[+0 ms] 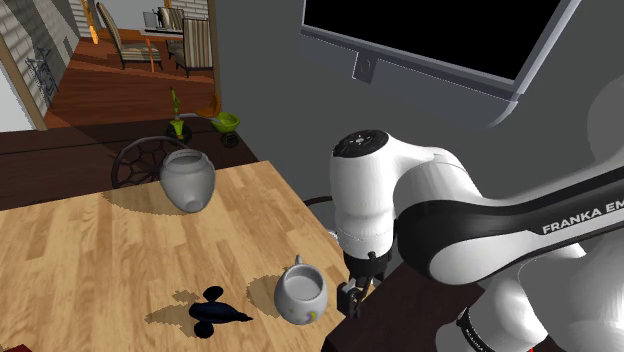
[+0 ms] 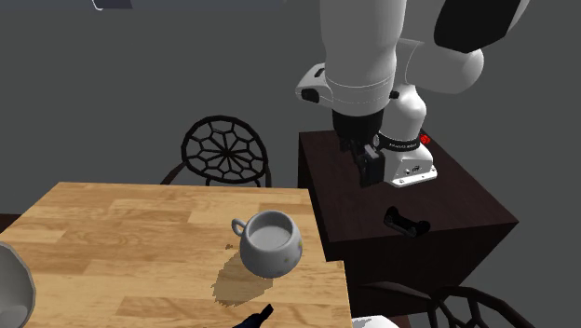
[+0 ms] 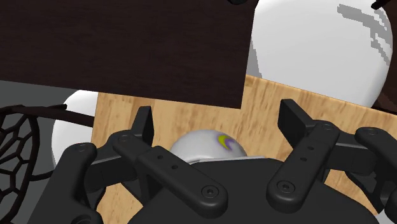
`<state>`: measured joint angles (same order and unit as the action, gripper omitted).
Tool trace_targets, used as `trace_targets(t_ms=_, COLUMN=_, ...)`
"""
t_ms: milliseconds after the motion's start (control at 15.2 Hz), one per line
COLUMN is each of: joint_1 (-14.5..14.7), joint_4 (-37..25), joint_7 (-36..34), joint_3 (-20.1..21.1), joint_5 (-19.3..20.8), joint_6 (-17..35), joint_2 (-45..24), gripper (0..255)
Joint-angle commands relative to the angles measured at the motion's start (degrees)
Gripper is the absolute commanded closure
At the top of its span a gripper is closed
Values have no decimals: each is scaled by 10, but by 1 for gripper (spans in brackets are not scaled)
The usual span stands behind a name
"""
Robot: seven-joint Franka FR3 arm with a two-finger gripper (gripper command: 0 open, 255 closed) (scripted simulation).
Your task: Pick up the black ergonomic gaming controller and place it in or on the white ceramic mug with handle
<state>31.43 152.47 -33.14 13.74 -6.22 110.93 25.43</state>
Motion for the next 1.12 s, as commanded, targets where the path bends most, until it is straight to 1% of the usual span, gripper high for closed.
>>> trace_targets(t_ms=0, joint_1=0, joint_4=1, joint_7=0, joint_3=0, joint_5=0, joint_6=1, joint_2=0, gripper=0)
trace_targets(t_ms=132, joint_1=0, joint_4=0, joint_7=0, joint_3=0, joint_5=0, joint_6=0, joint_2=0, gripper=0)
trace_targets(t_ms=198, joint_1=0, joint_4=0, joint_7=0, joint_3=0, joint_5=0, joint_6=0, joint_2=0, gripper=255)
trace_targets(t_ms=792, joint_1=0, joint_4=0, joint_7=0, joint_3=0, joint_5=0, joint_6=0, joint_2=0, gripper=255)
trace_targets(t_ms=858, joint_1=0, joint_4=0, joint_7=0, joint_3=0, joint_5=0, joint_6=0, joint_2=0, gripper=0)
trace_targets(t_ms=1056, joint_1=26, joint_4=20, joint_7=-36, joint_3=38, joint_5=-12, joint_6=22, joint_2=-15, gripper=0)
